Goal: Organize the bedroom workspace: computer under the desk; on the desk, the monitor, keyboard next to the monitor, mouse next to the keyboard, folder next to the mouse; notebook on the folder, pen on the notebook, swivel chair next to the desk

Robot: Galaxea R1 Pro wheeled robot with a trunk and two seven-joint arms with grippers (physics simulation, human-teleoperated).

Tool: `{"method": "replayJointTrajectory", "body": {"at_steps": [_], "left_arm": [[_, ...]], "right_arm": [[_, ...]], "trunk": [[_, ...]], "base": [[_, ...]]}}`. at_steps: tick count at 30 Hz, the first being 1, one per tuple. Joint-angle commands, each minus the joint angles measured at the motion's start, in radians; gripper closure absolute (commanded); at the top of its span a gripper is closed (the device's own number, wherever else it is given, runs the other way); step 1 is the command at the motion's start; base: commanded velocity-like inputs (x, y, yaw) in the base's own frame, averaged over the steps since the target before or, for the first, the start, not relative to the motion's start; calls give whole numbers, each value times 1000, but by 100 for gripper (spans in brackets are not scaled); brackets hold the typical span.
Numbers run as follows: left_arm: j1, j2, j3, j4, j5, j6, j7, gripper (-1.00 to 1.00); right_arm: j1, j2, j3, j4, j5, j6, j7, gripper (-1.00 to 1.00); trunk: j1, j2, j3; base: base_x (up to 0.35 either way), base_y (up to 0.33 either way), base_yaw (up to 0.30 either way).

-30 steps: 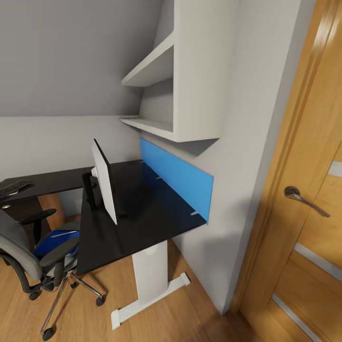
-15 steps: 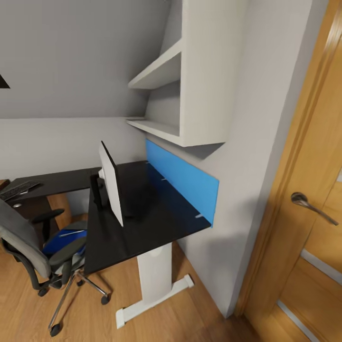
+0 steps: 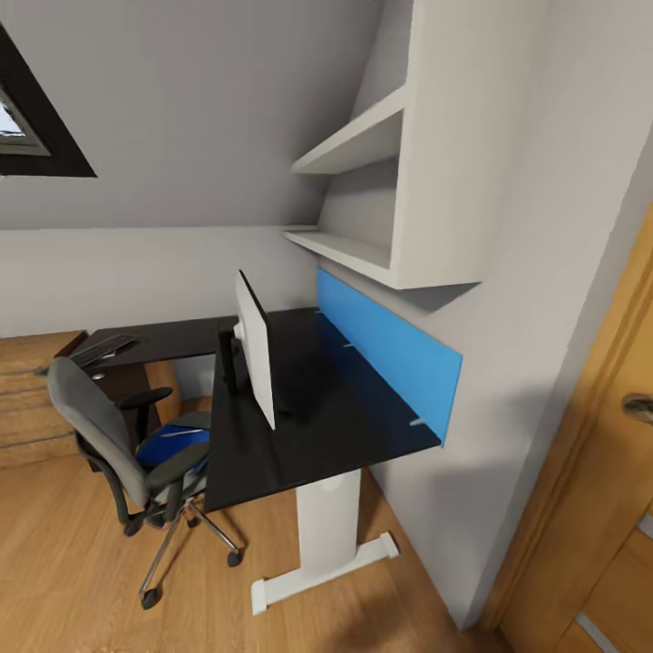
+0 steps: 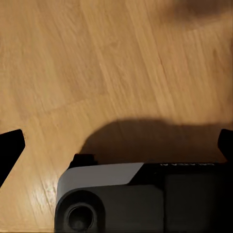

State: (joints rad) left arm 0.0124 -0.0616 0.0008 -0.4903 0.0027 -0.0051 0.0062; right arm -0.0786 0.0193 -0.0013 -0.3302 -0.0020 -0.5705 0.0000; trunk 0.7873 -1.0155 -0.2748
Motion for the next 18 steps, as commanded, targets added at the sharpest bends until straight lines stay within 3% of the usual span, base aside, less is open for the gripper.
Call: {"method": "replayJointTrajectory", "body": {"at_steps": [1, 4, 7, 9, 10, 11, 14, 18], "left_arm": [[-1, -1, 0, 8, 1, -4, 1, -100], [-3, 0, 2, 27, 2, -38, 1, -100], [-4, 3, 24, 48, 14, -126, 1, -100], [-4, 4, 60, 61, 34, -195, 2, -100], [-5, 2, 113, 69, 64, -274, 1, -100], [-5, 2, 131, 73, 74, -305, 0, -100], [-5, 11, 162, 98, 85, -365, -9, -100], [-5, 35, 163, 101, 85, -369, -5, -100]], "right_arm": [[-8, -1, 0, 8, 0, -3, 0, -100], [-21, -7, 0, 26, 1, -4, 0, -100], [-29, -12, 0, 48, 1, -5, 0, -100], [-32, -12, 1, 68, 1, -6, 1, -100], [-34, -9, 5, 93, 3, -10, 1, -100], [-34, -8, 5, 99, 4, -12, 1, -100], [-35, -8, 6, 109, 6, -17, 2, -100], [-35, -7, 6, 110, 5, -17, 2, -100]], "trunk": [[-4, 6, 2], [-15, 27, 12], [-27, 48, 21], [-34, 62, 27], [-38, 69, 30], [-42, 76, 34], [-46, 83, 37], [-46, 83, 37]], "base": [[0, 0, 287], [0, 0, 288], [0, 0, 290], [0, 0, 292], [0, 0, 289], [0, 0, 229], [0, 0, 105], [0, 0, 5]]}}
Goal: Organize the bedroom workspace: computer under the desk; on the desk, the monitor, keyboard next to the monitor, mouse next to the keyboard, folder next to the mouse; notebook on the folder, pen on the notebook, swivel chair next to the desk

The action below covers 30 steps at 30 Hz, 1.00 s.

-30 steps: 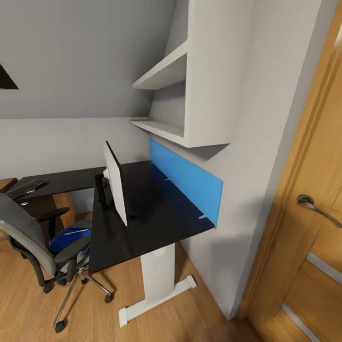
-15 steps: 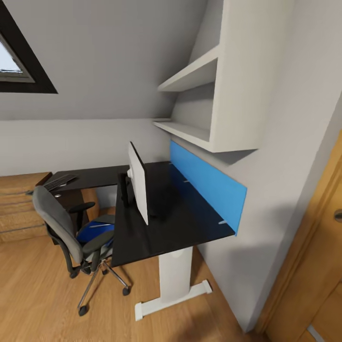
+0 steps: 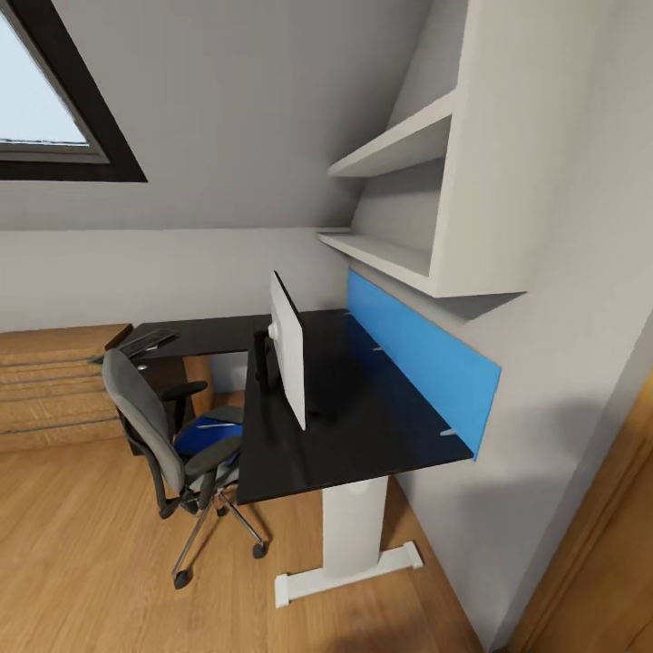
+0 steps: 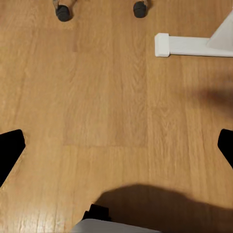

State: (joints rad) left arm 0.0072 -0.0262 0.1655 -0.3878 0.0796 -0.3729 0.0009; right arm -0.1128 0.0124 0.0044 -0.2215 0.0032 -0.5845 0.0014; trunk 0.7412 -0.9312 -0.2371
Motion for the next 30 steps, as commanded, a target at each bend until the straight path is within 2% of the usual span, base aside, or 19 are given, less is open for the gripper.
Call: {"method": "replayJointTrajectory", "body": {"at_steps": [1, 7, 15, 17, 30], "left_arm": [[0, 2, -2, -1, 8, -1, 1, -100], [0, 5, -1, 11, 8, -1, 1, -100], [0, 5, -3, 38, 6, -1, 1, -100], [0, 5, -3, 41, 6, -1, 2, -100], [0, 5, -3, 42, 8, -1, 2, -100]], "right_arm": [[-1, 1, 0, 1, 0, -3, 0, -100], [-1, 1, 0, 2, 0, -4, 0, -100], [-1, 1, 3, 3, 3, -3, 0, -100], [-1, 0, 12, 6, 40, -3, 1, -100], [-1, 0, 12, 7, 46, -3, 0, -100]], "trunk": [[0, -1, -1], [0, -1, -1], [0, -1, -1], [0, -1, -1], [0, -1, -1]], "base": [[0, 0, 30], [0, 36, 139], [0, 249, 140], [0, 306, 9], [0, 190, 43]]}}
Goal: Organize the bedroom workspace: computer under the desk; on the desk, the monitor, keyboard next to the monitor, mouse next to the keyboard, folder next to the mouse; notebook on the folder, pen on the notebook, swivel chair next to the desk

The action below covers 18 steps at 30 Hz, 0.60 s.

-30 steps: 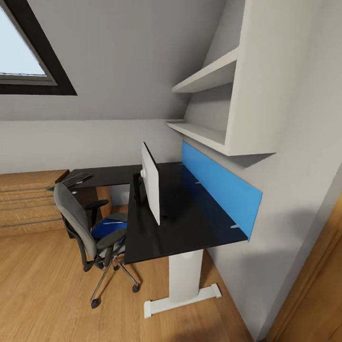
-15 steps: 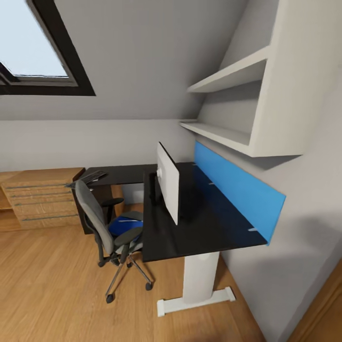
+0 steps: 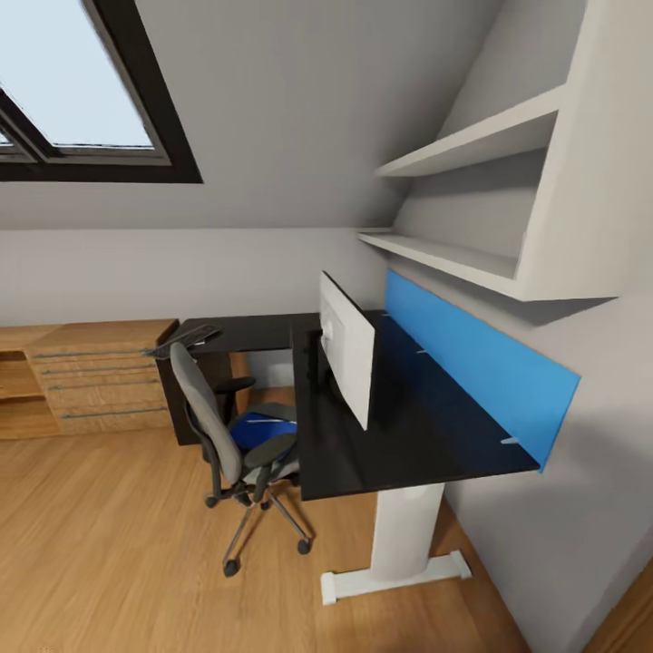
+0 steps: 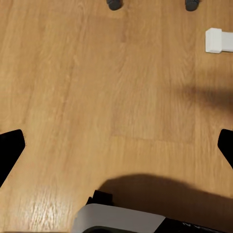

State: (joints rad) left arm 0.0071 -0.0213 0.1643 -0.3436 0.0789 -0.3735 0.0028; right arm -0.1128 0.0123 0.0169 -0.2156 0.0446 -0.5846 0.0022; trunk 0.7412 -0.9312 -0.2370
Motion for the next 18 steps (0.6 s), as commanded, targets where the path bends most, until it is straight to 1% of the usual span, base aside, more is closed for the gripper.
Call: {"method": "replayJointTrajectory", "body": {"at_steps": [1, 4, 7, 13, 18], "left_arm": [[1, 0, -2, -2, 8, -1, 0, -100], [1, 0, -2, -2, 8, -1, 0, -100], [1, 0, -1, -2, 8, -1, 0, -100], [1, 1, 0, -2, 9, -1, 0, -100], [1, 0, 0, -2, 9, -1, 0, -100]], "right_arm": [[-1, 0, 0, 1, 4, -3, -1, -100], [-1, 1, 0, 1, 5, -3, -1, -100], [-1, 0, 0, 1, 6, -3, -1, -100], [-1, -1, 0, 1, 6, -3, -1, -100], [-1, -2, 0, 1, 5, -3, -1, -100]], "trunk": [[0, -1, -1], [0, -1, -1], [0, -1, -1], [0, -1, -4], [0, -1, -6]], "base": [[0, 35, 221], [0, 43, 250], [0, 183, 273], [0, 277, 261], [0, 310, 118]]}}
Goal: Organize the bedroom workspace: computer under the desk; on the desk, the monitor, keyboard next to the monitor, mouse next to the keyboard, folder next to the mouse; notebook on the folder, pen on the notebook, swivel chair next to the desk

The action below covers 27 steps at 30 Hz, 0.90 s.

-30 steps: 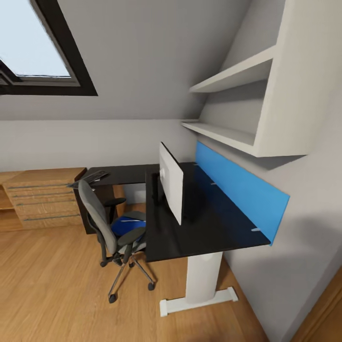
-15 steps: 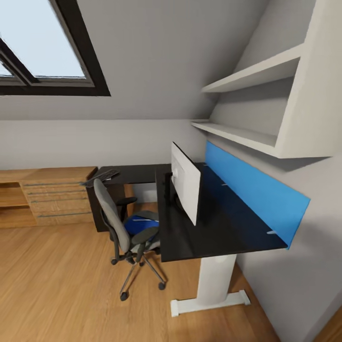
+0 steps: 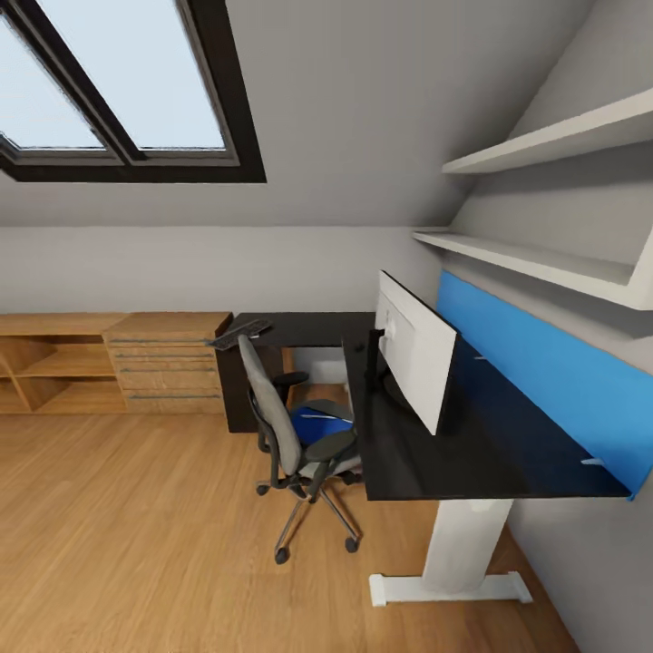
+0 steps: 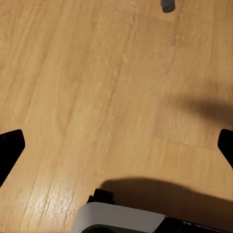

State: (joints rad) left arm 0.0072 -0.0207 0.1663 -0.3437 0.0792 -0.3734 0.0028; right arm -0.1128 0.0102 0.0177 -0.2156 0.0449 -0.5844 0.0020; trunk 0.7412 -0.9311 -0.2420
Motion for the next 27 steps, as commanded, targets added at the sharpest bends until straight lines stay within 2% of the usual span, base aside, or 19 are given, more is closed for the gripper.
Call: {"method": "replayJointTrajectory", "body": {"at_steps": [1, 8, 17, 27], "left_arm": [[0, -1, -2, -1, 8, -1, 0, -100], [0, 0, -2, -1, 8, 0, 0, -100], [0, -4, -2, -9, 10, -1, -2, -100], [0, -5, -4, -12, 12, 2, 5, -100]], "right_arm": [[-1, -1, -1, 1, 4, -3, -1, -100], [-1, -1, -1, 1, 4, -3, -1, -100], [-1, -1, -1, 0, 5, -3, -1, -100], [-1, -2, -1, 0, 7, -3, 1, -100]], "trunk": [[0, -1, -1], [0, -1, -1], [0, -1, -1], [39, -71, -33]], "base": [[0, 316, 14], [27, 283, 5], [8, 20, 0], [0, 0, 0]]}}
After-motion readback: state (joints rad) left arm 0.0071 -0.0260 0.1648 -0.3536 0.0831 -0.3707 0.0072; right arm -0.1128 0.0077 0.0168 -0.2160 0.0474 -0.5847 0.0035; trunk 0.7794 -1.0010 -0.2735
